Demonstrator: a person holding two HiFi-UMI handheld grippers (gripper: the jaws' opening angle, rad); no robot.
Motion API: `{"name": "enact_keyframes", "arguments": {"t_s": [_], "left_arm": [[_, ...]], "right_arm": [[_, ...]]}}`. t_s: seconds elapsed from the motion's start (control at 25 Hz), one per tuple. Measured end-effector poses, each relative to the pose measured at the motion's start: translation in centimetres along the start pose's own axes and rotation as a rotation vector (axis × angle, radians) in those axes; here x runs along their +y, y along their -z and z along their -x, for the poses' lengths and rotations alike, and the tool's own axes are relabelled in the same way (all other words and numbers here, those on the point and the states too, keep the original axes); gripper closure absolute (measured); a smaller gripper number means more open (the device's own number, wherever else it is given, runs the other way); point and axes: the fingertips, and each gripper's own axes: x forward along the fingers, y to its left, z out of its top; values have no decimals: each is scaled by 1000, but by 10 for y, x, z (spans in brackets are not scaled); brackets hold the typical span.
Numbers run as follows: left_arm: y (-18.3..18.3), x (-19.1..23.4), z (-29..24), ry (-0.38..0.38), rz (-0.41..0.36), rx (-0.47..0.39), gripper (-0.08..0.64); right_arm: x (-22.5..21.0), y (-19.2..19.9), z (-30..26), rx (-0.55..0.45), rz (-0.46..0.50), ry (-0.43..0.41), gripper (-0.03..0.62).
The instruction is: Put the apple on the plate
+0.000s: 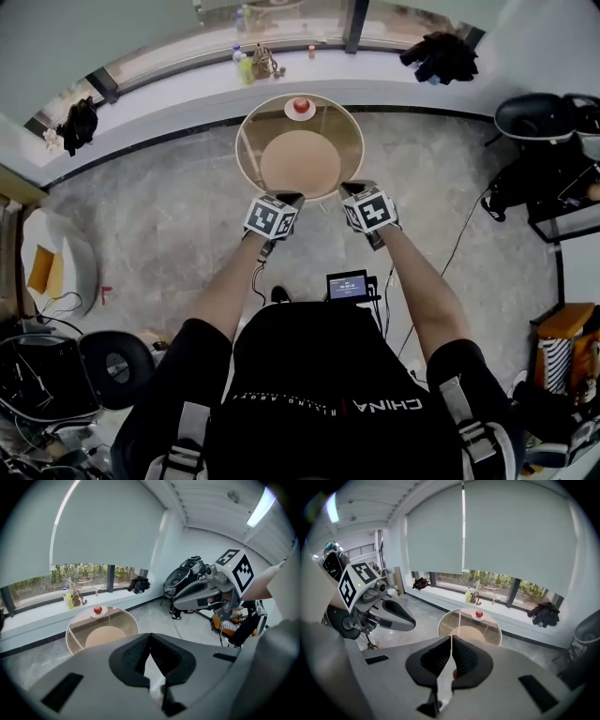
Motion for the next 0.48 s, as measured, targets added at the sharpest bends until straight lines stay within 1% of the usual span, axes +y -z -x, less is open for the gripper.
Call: {"name": "enact_keyframes", "arguments": {"t_s": [0.08, 0.12, 0.36, 0.48], "left_arm": [[-6, -4, 0, -9, -14, 3, 543], [-8, -4, 1, -16, -7, -1, 543], [-14, 6, 11, -52, 119, -38, 543], [-14, 17, 22, -53, 166, -48, 543]], "right_arm": [[0, -2, 1, -17, -2, -13, 557], [0, -2, 2, -22, -5, -14, 557], [-1, 0, -2, -29, -12, -40, 557], [11, -5, -10, -18, 22, -62, 557]]}}
